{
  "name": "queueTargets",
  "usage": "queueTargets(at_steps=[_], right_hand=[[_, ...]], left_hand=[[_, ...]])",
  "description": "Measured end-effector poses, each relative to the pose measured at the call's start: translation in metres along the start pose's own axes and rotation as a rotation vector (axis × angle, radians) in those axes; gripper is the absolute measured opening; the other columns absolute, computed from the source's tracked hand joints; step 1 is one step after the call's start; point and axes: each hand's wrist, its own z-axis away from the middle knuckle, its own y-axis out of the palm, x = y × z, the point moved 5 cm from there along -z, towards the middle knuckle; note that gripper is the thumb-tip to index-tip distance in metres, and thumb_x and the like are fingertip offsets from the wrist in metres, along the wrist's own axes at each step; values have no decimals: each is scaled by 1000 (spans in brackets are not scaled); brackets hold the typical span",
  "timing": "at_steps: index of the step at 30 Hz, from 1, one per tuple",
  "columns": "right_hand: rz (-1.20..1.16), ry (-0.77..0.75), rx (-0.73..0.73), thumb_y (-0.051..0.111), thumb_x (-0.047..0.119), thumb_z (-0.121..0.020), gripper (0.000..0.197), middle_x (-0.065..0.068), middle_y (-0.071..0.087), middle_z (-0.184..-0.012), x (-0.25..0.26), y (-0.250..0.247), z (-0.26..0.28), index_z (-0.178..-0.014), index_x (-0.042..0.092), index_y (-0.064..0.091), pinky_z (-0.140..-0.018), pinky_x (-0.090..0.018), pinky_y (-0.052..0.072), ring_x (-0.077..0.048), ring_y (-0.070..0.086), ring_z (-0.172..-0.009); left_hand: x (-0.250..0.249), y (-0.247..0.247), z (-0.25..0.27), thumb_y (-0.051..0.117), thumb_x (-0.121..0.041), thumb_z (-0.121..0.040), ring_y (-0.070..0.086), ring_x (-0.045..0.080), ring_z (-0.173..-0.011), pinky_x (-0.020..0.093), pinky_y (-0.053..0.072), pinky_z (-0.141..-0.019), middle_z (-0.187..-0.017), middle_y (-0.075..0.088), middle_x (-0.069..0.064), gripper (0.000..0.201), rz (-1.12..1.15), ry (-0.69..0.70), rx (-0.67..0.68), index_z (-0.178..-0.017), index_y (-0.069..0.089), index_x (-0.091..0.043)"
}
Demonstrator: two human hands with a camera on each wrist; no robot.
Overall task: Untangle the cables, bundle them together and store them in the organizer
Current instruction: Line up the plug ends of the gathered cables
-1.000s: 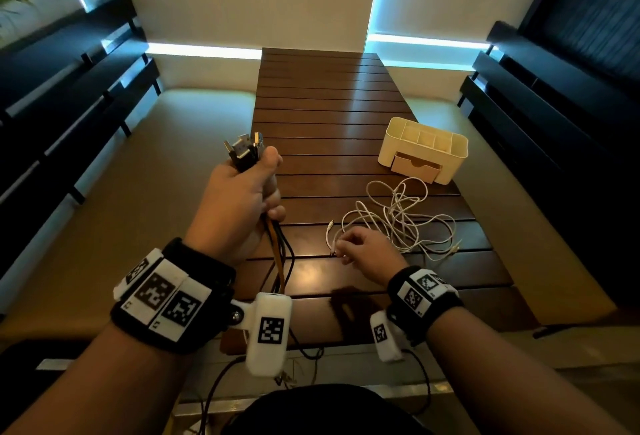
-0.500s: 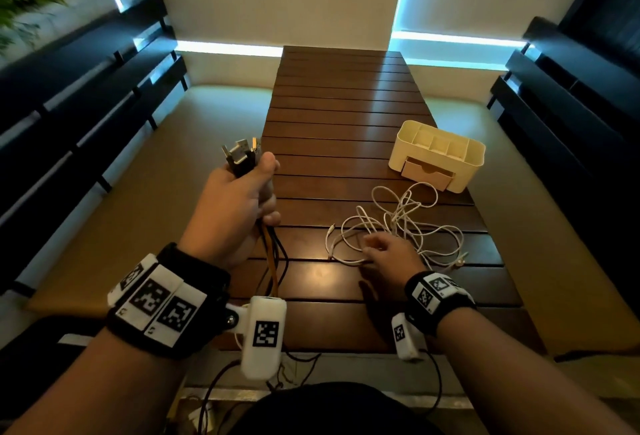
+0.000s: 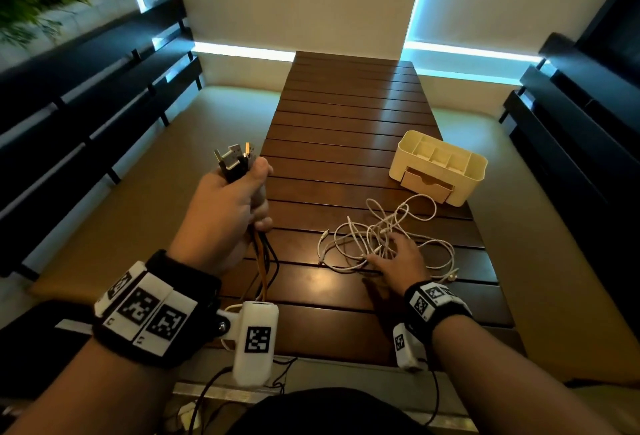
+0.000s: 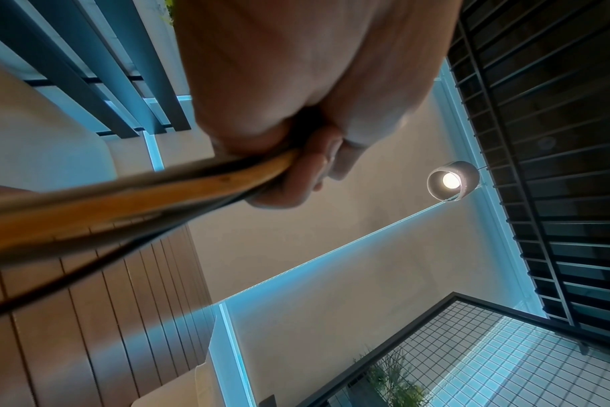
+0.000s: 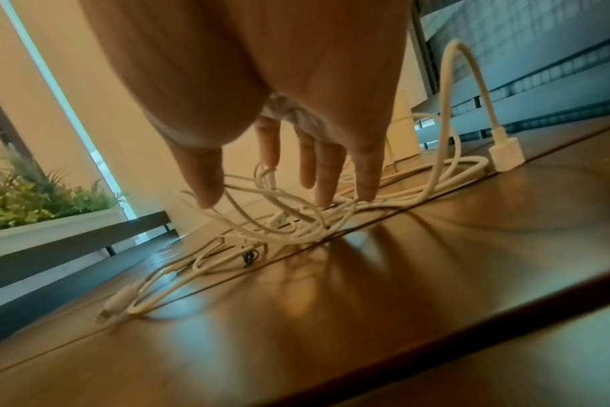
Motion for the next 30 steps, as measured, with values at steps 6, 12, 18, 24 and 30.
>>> queueTargets(at_steps=[6,12,18,24,30], right_hand=[[-132,-14,17,59,18,-95,8,-5,72,-96,14,-9,-14,-90,22,62,-79,-38,57,-18,67,-82],[-794,-130,99,48,4,-100,15,-11,74,-90,76,-59,-8,-99,4,64,-75,-39,61,-21,73,-80],[-753,-129,119,56,11,-99,11,-6,73,-99,80,-78,-19,-100,13,67,-78,-40,59,-22,71,-91],[-142,150,-67,65,36,-93,14,0,68,-100,-21,-78,-32,-98,23,69,-85,-40,54,-16,62,-91],[-135,261,-388,64,22,-91,5,-4,55,-111,-79,-106,-17,-94,18,65,-84,-36,47,-23,55,-91]], left_hand=[[3,7,1,49,-26,-102,27,8,-45,21,32,-43,-54,29,-5,16,-3,1,-4,-93,53,-14],[3,15,-2,49,-25,-102,25,9,-45,21,31,-43,-55,28,-4,16,4,-2,-24,-91,53,-14],[4,19,-7,49,-25,-103,27,8,-44,22,32,-43,-53,29,-5,17,-9,12,-6,-90,53,-14],[4,11,-9,49,-26,-102,26,9,-46,22,31,-45,-55,28,-4,17,-5,2,-13,-90,53,-15],[13,16,-13,50,-27,-102,27,8,-45,21,32,-44,-56,28,-5,17,-28,-55,3,-91,53,-16]])
